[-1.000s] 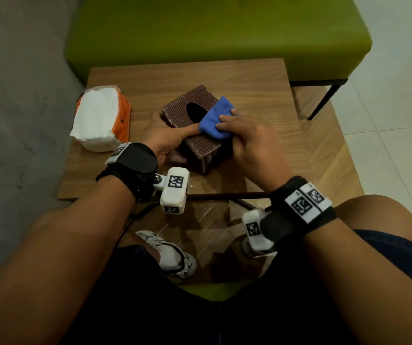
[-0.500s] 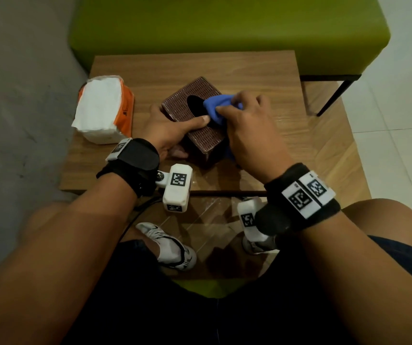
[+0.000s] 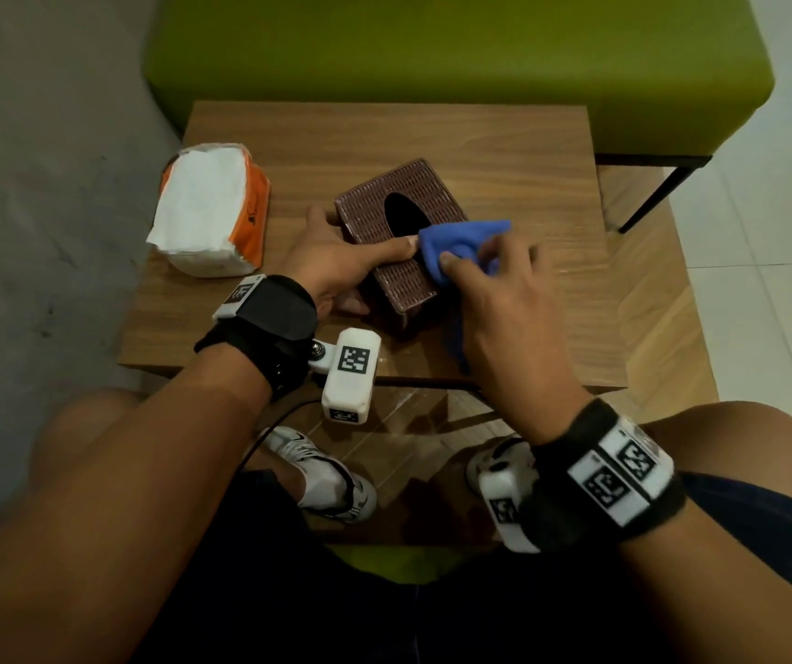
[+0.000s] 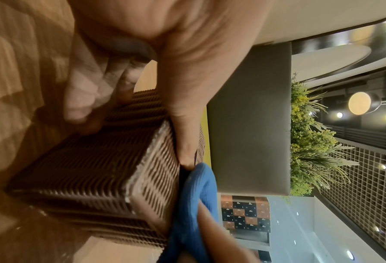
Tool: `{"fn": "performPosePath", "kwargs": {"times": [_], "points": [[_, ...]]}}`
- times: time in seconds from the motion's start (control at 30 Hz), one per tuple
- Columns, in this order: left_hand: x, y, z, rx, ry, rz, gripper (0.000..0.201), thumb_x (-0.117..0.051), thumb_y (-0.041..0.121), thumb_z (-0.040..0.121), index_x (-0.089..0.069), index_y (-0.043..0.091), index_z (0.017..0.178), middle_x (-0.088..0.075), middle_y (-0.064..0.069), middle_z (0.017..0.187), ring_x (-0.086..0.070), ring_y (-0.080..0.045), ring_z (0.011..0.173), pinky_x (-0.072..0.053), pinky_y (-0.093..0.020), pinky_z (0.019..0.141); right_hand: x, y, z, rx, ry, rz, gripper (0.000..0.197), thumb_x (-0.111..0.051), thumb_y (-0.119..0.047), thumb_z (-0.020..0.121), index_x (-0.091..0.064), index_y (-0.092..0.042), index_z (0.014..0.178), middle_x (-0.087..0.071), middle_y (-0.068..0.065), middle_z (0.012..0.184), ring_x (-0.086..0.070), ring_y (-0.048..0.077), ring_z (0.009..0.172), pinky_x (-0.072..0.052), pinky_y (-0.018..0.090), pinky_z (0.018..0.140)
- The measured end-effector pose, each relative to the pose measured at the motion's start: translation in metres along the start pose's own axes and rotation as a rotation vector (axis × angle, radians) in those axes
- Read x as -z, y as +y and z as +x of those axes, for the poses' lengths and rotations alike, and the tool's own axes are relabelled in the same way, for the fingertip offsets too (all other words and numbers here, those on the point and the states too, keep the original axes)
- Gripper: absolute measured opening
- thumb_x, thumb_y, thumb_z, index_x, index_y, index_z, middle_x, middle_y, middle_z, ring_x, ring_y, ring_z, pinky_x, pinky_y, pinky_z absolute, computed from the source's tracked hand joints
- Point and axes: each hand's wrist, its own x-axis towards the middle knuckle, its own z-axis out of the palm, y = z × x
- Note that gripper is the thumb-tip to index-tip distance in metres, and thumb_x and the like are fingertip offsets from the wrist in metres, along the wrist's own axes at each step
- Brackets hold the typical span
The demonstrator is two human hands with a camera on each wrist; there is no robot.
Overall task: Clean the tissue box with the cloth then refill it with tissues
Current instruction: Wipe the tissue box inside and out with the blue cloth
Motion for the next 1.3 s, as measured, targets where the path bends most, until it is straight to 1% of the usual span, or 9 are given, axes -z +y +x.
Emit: {"fn": "performPosePath", "kwargs": {"times": [0.23, 0.4, 0.57, 0.67, 0.87, 1.0, 1.1, 1.2, 1.3], "points": [[-0.005, 0.002, -0.005, -0.003, 0.019, -0.003, 0.091, -0.100, 0.040, 0.067, -0.038, 0.029, 0.133, -0.069, -0.001, 0.123, -0.076, -0.029, 0.101, -0.064, -0.044, 0.054, -0.006, -0.009, 0.013, -0.125, 0.105, 0.077, 0.031, -0.054, -0.016, 0.103, -0.067, -0.023, 0.130, -0.049, 0.013, 0.131, -0.045, 0.030, 0.115, -0.031, 0.028, 0.081], [-0.006, 0.005, -0.007, 0.006, 0.016, 0.031, 0.095, -0.101, 0.047, 0.063, -0.038, 0.029, 0.133, -0.067, -0.004, 0.125, -0.074, -0.034, 0.101, -0.059, -0.036, 0.048, -0.010, -0.002, -0.020, 0.114, 0.042, 0.092, 0.039, -0.063, -0.008, 0.098, -0.066, -0.019, 0.135, -0.051, 0.016, 0.136, -0.047, 0.030, 0.118, -0.037, 0.027, 0.082], [-0.008, 0.003, -0.010, -0.017, 0.029, -0.001, 0.095, -0.100, 0.044, 0.065, -0.037, 0.027, 0.134, -0.066, -0.001, 0.121, -0.075, -0.030, 0.100, -0.061, -0.038, 0.050, -0.013, -0.006, -0.006, -0.024, 0.146, 0.110, 0.041, -0.053, -0.007, 0.097, -0.068, -0.020, 0.132, -0.055, 0.013, 0.145, -0.049, 0.035, 0.112, -0.037, 0.032, 0.086], [-0.009, 0.004, -0.010, -0.068, 0.079, -0.033, 0.114, -0.103, 0.063, 0.042, -0.048, 0.022, 0.133, -0.073, 0.000, 0.114, -0.077, -0.024, 0.096, -0.067, -0.046, 0.069, -0.019, -0.019, -0.035, 0.165, 0.031, 0.120, 0.049, -0.067, -0.006, 0.093, -0.064, -0.021, 0.140, -0.052, 0.010, 0.153, -0.049, 0.032, 0.113, -0.041, 0.031, 0.082], [-0.008, -0.009, -0.018, 0.061, 0.051, 0.043, 0.146, -0.080, 0.098, 0.015, -0.053, 0.035, 0.145, -0.063, 0.001, 0.139, -0.069, -0.024, 0.108, -0.063, -0.044, 0.058, -0.012, 0.021, 0.012, 0.040, 0.128, 0.239, 0.043, -0.041, -0.020, 0.099, -0.073, -0.019, 0.128, -0.061, 0.006, 0.150, -0.040, 0.022, 0.100, -0.026, 0.025, 0.085], [0.011, 0.006, -0.059, 0.122, -0.045, 0.074, 0.111, -0.072, 0.090, 0.065, -0.050, 0.024, 0.152, -0.057, -0.003, 0.147, -0.058, -0.029, 0.130, -0.055, -0.055, 0.102, -0.002, 0.044, 0.025, 0.181, 0.037, 0.232, 0.043, -0.039, -0.020, 0.099, -0.074, -0.017, 0.123, -0.062, 0.008, 0.149, -0.048, 0.025, 0.098, -0.024, 0.025, 0.084], [0.026, 0.017, -0.059, 0.079, -0.005, 0.072, 0.081, -0.072, 0.078, 0.080, -0.067, 0.018, 0.134, -0.068, -0.006, 0.136, -0.063, -0.027, 0.122, -0.052, -0.046, 0.106, 0.008, 0.056, 0.033, 0.246, -0.017, 0.231, 0.042, -0.047, -0.003, 0.095, -0.076, -0.016, 0.123, -0.062, 0.008, 0.149, -0.048, 0.026, 0.100, -0.029, 0.029, 0.087], [0.027, 0.029, -0.042, -0.029, 0.041, 0.138, 0.046, -0.080, 0.063, 0.084, -0.066, 0.020, 0.096, -0.069, 0.000, 0.102, -0.064, -0.019, 0.092, -0.055, -0.028, 0.073, 0.014, 0.065, 0.036, 0.284, -0.081, 0.185, 0.049, -0.052, 0.009, 0.094, -0.074, -0.019, 0.127, -0.060, 0.006, 0.152, -0.049, 0.030, 0.104, -0.031, 0.028, 0.087], [0.024, 0.035, -0.025, -0.060, -0.035, 0.215, 0.056, -0.090, 0.051, 0.079, -0.068, 0.018, 0.120, -0.076, 0.001, 0.109, -0.074, -0.014, 0.087, -0.054, -0.023, 0.051, 0.018, 0.067, 0.041, 0.284, -0.106, 0.140, 0.049, -0.052, 0.007, 0.096, -0.073, -0.022, 0.129, -0.058, 0.004, 0.154, -0.049, 0.031, 0.106, -0.028, 0.026, 0.085]]}}
